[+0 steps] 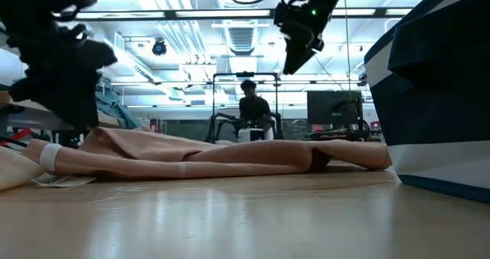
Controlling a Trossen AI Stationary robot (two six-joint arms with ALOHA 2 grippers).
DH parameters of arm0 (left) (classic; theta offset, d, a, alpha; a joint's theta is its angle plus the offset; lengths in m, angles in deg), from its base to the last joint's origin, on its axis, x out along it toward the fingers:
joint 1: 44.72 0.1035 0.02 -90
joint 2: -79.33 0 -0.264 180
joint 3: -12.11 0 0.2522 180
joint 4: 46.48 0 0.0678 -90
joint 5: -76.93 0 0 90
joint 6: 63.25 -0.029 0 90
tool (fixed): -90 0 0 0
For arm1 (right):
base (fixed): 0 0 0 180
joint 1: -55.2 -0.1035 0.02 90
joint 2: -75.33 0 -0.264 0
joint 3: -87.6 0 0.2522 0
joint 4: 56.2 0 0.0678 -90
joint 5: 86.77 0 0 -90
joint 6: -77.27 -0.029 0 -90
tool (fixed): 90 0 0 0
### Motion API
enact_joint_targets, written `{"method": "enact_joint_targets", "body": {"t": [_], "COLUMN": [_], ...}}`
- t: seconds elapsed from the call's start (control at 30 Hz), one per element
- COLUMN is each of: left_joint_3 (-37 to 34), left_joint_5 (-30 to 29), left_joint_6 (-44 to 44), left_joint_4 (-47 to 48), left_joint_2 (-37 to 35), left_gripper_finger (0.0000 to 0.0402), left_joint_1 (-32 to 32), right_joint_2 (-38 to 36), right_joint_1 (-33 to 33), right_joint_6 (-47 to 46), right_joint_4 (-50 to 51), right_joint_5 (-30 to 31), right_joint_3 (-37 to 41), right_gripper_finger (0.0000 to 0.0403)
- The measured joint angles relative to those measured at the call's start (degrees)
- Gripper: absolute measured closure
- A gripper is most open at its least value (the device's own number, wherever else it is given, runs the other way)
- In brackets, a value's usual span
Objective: Fold towel
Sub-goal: Fold the brown towel
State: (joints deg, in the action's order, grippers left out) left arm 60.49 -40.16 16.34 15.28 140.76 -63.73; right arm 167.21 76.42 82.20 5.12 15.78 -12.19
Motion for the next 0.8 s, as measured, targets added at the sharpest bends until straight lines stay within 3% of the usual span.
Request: {"method": "enact_joint_targets", "body": {"t": [0.13,0.3,0.4,0.53,0.8], "left_joint_3": [1.49,3.42,5.00,5.98,7.84], "left_joint_5": [1.09,3.67,1.09,-3.45,-4.44], "left_joint_6": [-5.50,-22.15,-31.07,-39.60,-48.00], "left_joint_4": [-5.07,-13.10,-14.83,-15.46,-18.15], "left_joint_2": [-1.30,0.24,2.68,7.93,23.42], "left_gripper_finger": [0.0251,0.0249,0.0251,0.0245,0.0218], "left_joint_1": [-0.25,-0.31,-0.32,-0.28,-0.28], "right_joint_2": [-1.21,-3.75,-5.69,-8.58,-14.89], "right_joint_1": [-0.14,-0.75,-1.45,-2.75,-5.51], "right_joint_6": [-0.44,-1.13,-1.27,-1.94,-7.85], "right_joint_4": [2.87,7.05,9.79,10.77,11.34], "right_joint_5": [-5.24,-11.74,-12.24,-12.61,-12.59], "right_joint_3": [-1.74,-1.63,-0.86,1.74,8.43], "right_gripper_finger": [0.0207,0.0211,0.0215,0.0217,0.0218]}}
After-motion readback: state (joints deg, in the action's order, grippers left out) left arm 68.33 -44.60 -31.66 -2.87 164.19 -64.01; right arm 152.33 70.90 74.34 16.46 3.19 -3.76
